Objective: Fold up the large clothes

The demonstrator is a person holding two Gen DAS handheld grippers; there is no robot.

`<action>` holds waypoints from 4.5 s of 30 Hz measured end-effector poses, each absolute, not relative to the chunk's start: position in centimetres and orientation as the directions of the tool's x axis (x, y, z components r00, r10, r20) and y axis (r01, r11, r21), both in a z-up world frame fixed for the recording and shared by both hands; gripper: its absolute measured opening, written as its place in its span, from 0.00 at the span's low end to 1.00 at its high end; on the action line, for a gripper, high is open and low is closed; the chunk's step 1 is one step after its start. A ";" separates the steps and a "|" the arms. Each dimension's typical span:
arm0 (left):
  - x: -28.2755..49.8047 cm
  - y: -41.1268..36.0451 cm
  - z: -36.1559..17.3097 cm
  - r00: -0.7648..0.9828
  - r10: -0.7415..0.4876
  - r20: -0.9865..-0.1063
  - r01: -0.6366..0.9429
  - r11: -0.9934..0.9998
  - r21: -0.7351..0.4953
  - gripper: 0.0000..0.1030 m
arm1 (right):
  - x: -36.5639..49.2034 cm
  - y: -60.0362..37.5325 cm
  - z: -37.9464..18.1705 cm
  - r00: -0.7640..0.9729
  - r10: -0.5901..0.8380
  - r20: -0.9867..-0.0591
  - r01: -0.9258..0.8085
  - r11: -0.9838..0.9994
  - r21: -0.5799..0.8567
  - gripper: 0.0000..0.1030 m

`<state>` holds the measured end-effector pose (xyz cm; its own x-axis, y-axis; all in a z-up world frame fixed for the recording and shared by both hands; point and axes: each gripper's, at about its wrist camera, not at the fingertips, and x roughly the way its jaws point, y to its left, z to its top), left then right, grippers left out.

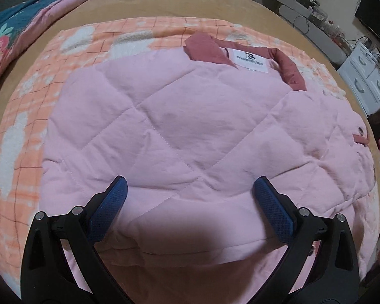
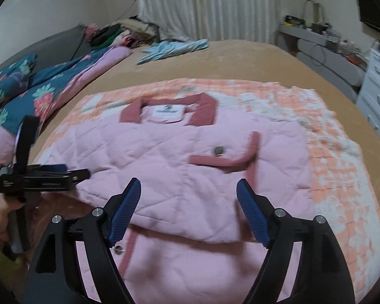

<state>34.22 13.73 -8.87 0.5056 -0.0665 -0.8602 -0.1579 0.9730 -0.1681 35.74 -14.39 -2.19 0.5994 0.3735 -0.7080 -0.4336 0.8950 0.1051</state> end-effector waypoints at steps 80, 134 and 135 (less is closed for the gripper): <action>20.8 11.0 3.4 0.670 -0.034 -0.742 -0.128 0.979 -0.160 0.92 | 26.4 -16.1 2.7 0.610 0.379 -0.696 -0.369 0.913 0.173 0.96; 9.3 9.6 3.2 0.741 0.031 -0.671 -0.126 0.988 -0.093 0.92 | 15.0 -22.3 6.5 0.732 0.343 -0.589 -0.398 0.916 0.038 0.96; 9.2 9.6 3.0 0.737 0.034 -0.675 -0.128 0.988 -0.090 0.92 | 14.9 -22.5 6.2 0.731 0.340 -0.592 -0.397 0.917 0.037 0.96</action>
<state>9.21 9.64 2.98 0.7374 0.0339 -0.6746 -0.1282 0.9876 -0.0905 14.94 -22.47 6.24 0.7309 0.3398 -0.5919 -0.3965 0.9173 0.0369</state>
